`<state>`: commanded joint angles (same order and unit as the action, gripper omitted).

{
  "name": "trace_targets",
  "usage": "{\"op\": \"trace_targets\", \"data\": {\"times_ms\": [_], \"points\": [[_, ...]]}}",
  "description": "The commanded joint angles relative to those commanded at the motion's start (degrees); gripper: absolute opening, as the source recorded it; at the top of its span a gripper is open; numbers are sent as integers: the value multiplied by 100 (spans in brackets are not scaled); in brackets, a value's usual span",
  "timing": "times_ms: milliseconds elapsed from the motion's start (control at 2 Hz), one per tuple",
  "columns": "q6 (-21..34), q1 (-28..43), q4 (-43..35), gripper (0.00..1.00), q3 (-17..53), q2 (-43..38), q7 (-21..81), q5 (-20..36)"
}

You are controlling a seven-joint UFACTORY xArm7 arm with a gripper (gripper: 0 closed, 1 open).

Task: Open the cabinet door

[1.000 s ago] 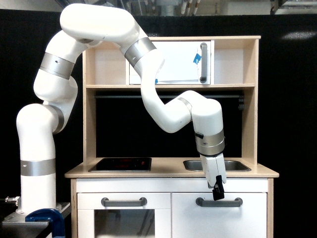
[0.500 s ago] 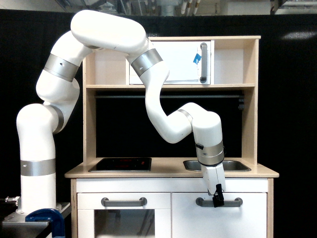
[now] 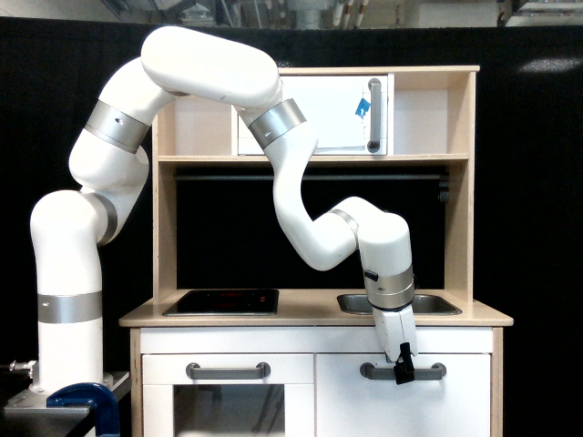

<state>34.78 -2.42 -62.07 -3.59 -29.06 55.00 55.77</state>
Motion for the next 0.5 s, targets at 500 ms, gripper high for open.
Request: {"op": "trace_targets", "data": {"times_ms": [500], "points": [[-290,-37,49,100,-257,-158,97,159]]}}
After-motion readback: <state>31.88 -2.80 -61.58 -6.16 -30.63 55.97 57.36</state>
